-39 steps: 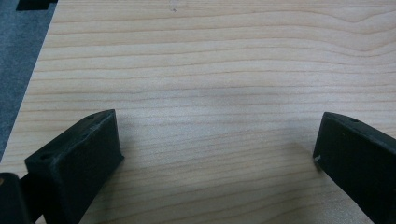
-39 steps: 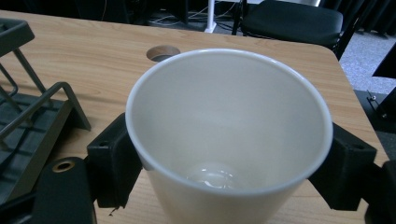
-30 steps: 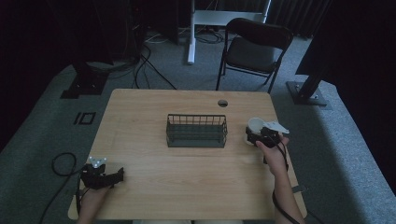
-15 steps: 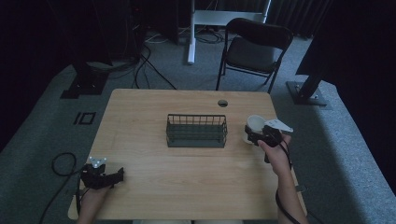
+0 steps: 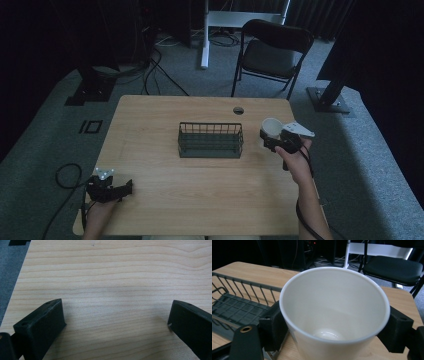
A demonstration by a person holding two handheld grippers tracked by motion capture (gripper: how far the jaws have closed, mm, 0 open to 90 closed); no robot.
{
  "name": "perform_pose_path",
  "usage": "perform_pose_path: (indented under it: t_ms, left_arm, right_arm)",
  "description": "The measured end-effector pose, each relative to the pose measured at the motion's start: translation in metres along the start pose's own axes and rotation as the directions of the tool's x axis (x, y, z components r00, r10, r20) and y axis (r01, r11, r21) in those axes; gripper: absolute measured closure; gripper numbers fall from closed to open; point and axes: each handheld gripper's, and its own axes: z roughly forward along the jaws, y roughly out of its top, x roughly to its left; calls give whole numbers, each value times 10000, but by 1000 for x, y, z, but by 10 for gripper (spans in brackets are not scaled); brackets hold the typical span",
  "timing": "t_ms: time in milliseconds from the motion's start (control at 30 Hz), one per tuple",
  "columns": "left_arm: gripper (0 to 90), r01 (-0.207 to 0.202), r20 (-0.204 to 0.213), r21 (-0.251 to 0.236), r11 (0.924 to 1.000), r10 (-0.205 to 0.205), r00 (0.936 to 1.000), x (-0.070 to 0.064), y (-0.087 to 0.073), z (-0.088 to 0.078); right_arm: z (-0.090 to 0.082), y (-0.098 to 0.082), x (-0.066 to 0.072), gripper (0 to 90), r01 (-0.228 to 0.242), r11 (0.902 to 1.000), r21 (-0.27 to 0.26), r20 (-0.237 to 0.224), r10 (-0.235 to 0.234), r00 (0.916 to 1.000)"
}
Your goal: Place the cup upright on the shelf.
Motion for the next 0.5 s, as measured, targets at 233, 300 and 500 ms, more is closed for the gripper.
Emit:
perform_pose_path:
  t_ms: [233,300,500]
  left_arm:
    - [10,2,0,0,10000,-2,10000,0,0,0]
    - [10,1,1,0,10000,-1,10000,0,0,0]
    - [10,4,1,-3,10000,-4,10000,0,0,0]
  right_arm:
    - [-1,15,8,208,50,9998,-191,-181,-54,9998]
    - [-1,19,10,208,155,9996,-220,-240,-160,9996]
    - [0,32,20,208,313,9990,-325,-430,-327,9985]
